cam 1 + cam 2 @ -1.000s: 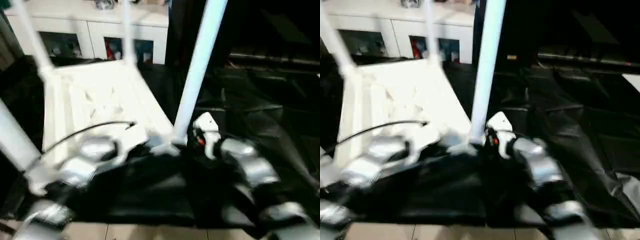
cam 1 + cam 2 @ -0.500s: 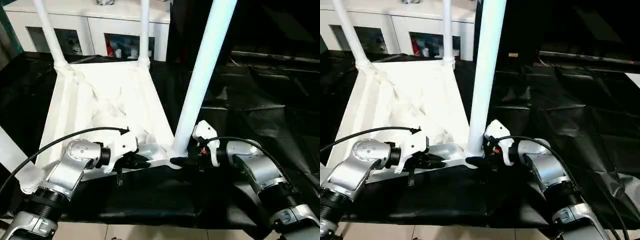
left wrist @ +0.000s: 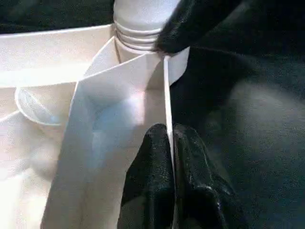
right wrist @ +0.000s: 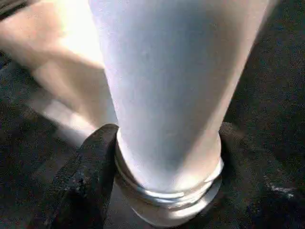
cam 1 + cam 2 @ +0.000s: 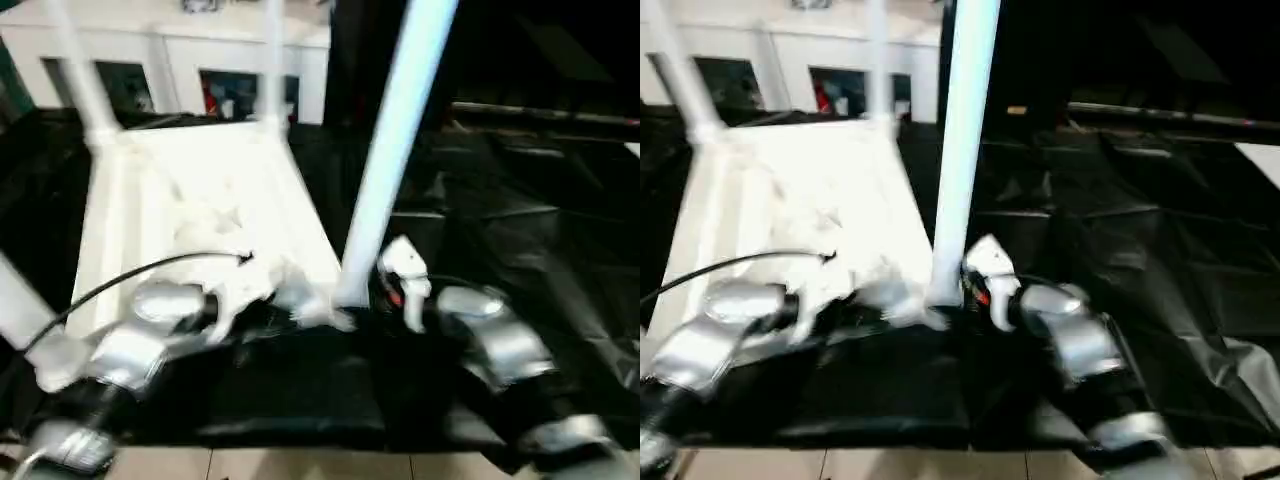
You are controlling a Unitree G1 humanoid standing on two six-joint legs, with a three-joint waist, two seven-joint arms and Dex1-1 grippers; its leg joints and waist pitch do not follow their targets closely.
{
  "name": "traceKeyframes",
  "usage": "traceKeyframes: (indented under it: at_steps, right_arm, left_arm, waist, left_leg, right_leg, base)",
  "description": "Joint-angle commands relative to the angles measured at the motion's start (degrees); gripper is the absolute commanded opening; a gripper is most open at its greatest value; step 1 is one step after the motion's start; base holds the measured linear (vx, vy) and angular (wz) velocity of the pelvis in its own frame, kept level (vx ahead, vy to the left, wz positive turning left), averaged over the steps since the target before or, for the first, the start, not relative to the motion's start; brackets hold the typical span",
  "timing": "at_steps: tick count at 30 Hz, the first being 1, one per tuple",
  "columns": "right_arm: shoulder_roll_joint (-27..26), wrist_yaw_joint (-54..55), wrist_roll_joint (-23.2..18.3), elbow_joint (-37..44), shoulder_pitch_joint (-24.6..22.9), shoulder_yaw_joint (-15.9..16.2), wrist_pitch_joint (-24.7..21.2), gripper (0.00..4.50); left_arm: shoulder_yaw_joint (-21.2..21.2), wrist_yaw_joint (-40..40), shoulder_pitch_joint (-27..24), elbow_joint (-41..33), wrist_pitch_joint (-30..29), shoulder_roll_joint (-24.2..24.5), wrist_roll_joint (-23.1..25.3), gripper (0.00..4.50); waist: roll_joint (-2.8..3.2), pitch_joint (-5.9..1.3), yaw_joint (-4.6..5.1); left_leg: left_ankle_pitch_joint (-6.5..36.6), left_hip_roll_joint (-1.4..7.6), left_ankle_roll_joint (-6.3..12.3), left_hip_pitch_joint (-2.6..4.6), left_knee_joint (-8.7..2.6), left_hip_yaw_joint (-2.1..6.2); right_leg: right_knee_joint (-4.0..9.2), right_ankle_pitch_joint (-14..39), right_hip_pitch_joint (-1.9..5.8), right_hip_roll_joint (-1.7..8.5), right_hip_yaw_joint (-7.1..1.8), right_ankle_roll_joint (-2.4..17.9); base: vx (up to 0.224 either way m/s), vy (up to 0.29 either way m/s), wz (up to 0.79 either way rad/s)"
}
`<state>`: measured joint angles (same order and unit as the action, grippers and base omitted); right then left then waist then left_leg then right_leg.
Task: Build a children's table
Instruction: Rotate leg to tighten
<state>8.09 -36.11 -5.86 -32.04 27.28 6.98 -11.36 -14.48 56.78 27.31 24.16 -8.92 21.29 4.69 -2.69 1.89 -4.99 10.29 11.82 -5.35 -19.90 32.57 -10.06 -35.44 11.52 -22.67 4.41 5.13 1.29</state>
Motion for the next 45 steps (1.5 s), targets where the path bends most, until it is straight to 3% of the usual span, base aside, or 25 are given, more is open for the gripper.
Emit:
traceKeyframes:
  at_steps: [1, 3, 6, 7, 9, 12, 13, 18, 21, 23, 24, 25, 27, 33, 38, 45]
  right_arm:
    - [-1.6, 9.2, 0.7, -3.1, 0.3, -2.4, -1.8, 2.77]
    - [-3.4, 14.6, 1.7, -5.2, 0.5, -2.6, -1.1, 2.77]
    - [-5.7, 19.6, 3.2, -8.0, 1.0, -2.2, 0.5, 2.77]
    - [-6.6, 20.4, 4.0, -9.5, 1.6, -1.6, 1.5, 2.77]
    - [-7.8, 20.1, 4.7, -11.6, 2.7, -0.9, 2.7, 2.77]
    - [-8.8, 19.9, 2.8, -12.6, 3.8, -2.8, 3.7, 2.77]
    - [-8.8, 19.7, 2.7, -12.6, 3.8, -2.9, 3.8, 3.32]
    - [-6.4, 14.7, 0.1, -10.5, 4.4, -4.3, 6.7, 3.64]
    - [-4.7, 9.4, -0.9, -8.4, 4.5, -3.8, 6.3, 3.98]
    - [-2.1, 1.8, -1.4, -5.1, 3.7, -1.7, 4.8, 3.98]
    - [1.3, -6.4, -1.0, -1.1, 2.2, 2.0, 5.1, 3.98]
    - [1.3, -6.4, -1.0, -1.1, 2.2, 2.0, 5.1, 3.98]
    - [4.7, -13.1, -1.3, 2.9, 0.5, 4.9, 4.4, 3.98]
    - [11.4, -24.5, -1.0, 7.7, -0.7, 8.7, 1.7, 3.98]
    - [12.1, -25.9, -1.8, 9.3, -1.2, 8.6, 0.6, 3.98]
    - [12.1, -26.2, -0.5, 8.4, -1.4, 9.4, 0.8, 3.98]
  left_arm:
    - [-0.6, -5.5, -0.5, 3.9, -0.5, -3.2, -0.3, 0.0]
    - [-0.7, -9.4, 1.2, 6.2, -1.2, -5.6, 0.7, 0.0]
    - [-1.0, -14.1, 3.5, 9.4, -2.3, -8.8, 1.9, 0.0]
    - [-1.2, -15.8, 4.6, 10.9, -2.4, -10.4, 2.5, 0.0]
    - [-2.0, -16.2, 5.6, 12.6, -1.3, -12.2, 3.3, 0.0]
    - [-2.4, -14.6, 5.1, 12.3, -0.1, -12.5, 3.4, 0.0]
    - [-2.4, -14.6, 5.0, 12.2, -0.1, -12.4, 3.4, 0.0]
    - [-2.0, -11.0, 2.9, 9.5, 2.4, -9.6, 2.4, 0.0]
    - [-1.6, -7.8, 1.8, 7.6, 3.7, -8.1, 1.1, 0.0]
    - [-1.3, -5.0, 1.0, 5.9, 3.5, -6.7, -0.1, 0.0]
    - [-1.2, -2.7, 0.5, 4.9, 4.1, -5.3, -0.7, 0.0]
    - [-1.2, -2.7, 0.5, 4.9, 4.1, -5.3, -0.7, 0.0]
    - [-1.3, 0.2, -0.1, 3.8, 4.8, -3.7, -1.6, 0.0]
    - [-1.3, 10.8, -3.3, -2.8, 3.5, 1.1, -6.6, 0.0]
    - [-1.1, 13.9, -4.9, -6.1, 2.1, 2.6, -8.6, 0.0]
    - [-1.2, 14.2, -5.4, -6.7, 1.6, 2.8, -8.7, 0.0]
  waist:
    - [-0.33, -2.43, -0.25]
    - [-0.35, -2.3, -0.18]
    - [-0.21, -2.05, -0.18]
    - [0.06, -2.16, -0.29]
    - [-0.21, -2.28, -0.41]
    - [-0.2, -2.43, -0.43]
    - [-0.3, -2.47, -0.5]
    - [-0.44, -2.47, -0.56]
    - [-0.45, -2.66, -0.49]
    - [-0.47, -2.82, -0.49]
    - [-0.44, -2.74, -0.61]
    - [-0.54, -2.78, -0.76]
    - [-0.56, -2.69, -0.87]
    - [-0.43, -2.45, -1.08]
    - [-0.58, -2.49, -1.03]
    - [-0.68, -2.75, -1.05]
  left_leg:
    - [11.5, 1.51, -0.34, 0.19, -3.71, 0.44]
    - [12.1, 1.48, -0.48, 0.38, -3.78, 0.3]
    - [16.1, 1.35, -0.45, 0.87, -3.96, 0.47]
    - [16.2, 1.38, -0.54, 1.02, -3.91, 0.52]
    - [15.7, 1.39, -0.25, 1.01, -4.0, 0.54]
    - [14.8, 1.37, 0.54, 0.54, -4.05, 0.57]
    - [14.4, 1.39, 0.83, 0.45, -4.07, 0.6]
    - [14.0, 1.41, 1.58, 0.22, -4.08, 0.59]
    - [11.8, 1.5, 2.19, 0.0, -4.0, 0.53]
    - [8.8, 1.49, 3.35, -0.15, -3.72, 0.34]
    - [8.2, 1.48, 3.89, -0.2, -3.63, 0.29]
    - [8.0, 1.49, 4.25, -0.28, -3.52, 0.28]
    - [8.1, 1.48, 5.06, -0.23, -3.45, 0.17]
    - [10.4, 1.82, 3.54, 0.0, -3.84, 0.34]
    - [9.5, 1.83, 3.42, 0.03, -3.79, 0.24]
    - [7.2, 1.71, 3.54, -0.1, -3.49, 0.19]
  right_leg:
    - [5.2, 19.2, 2.53, 4.27, -3.29, 6.3]
    - [5.56, 19.8, 2.19, 4.16, -3.38, 5.9]
    - [6.39, 26.1, 1.94, 4.43, -3.24, 4.1]
    - [6.41, 25.8, 1.92, 4.59, -3.32, 4.1]
    - [6.18, 23.4, 2.06, 4.32, -3.34, 4.3]
    - [5.7, 19.9, 2.39, 4.41, -3.37, 5.2]
    - [5.64, 19.6, 2.49, 4.46, -3.33, 5.3]
    - [5.83, 21.1, 2.6, 4.64, -3.33, 4.7]
    - [5.33, 17.2, 2.81, 4.47, -3.34, 5.7]
    - [4.62, 11.0, 3.02, 4.21, -3.36, 7.6]
    - [4.6, 9.8, 3.11, 4.18, -3.32, 7.9]
    - [4.55, 9.2, 3.3, 4.16, -3.27, 7.8]
    - [4.57, 8.9, 3.17, 4.14, -3.31, 7.8]
    - [4.98, 14.8, 2.91, 4.28, -3.28, 7.5]
    - [4.54, 11.4, 2.91, 4.11, -3.31, 9.3]
    - [4.13, 8.2, 3.08, 4.06, -3.33, 9.7]
  base:
    - [0.0, 0.0, 0.0]
    - [0.0, 0.0, 0.0]
    - [0.0, 0.0, 0.0]
    - [0.0, 0.0, 0.0]
    - [0.0, 0.0, 0.0]
    - [0.0, 0.0, 0.0]
    - [0.0, 0.0, 0.0]
    - [0.0, 0.0, 0.0]
    - [0.0, 0.0, 0.0]
    - [0.0, 0.0, 0.0]
    - [0.0, 0.0, 0.0]
    - [0.0, 0.0, 0.0]
    - [0.0, 0.0, 0.0]
    - [0.0, 0.0, 0.0]
    - [0.0, 0.0, 0.0]
    - [0.0, 0.0, 0.0]
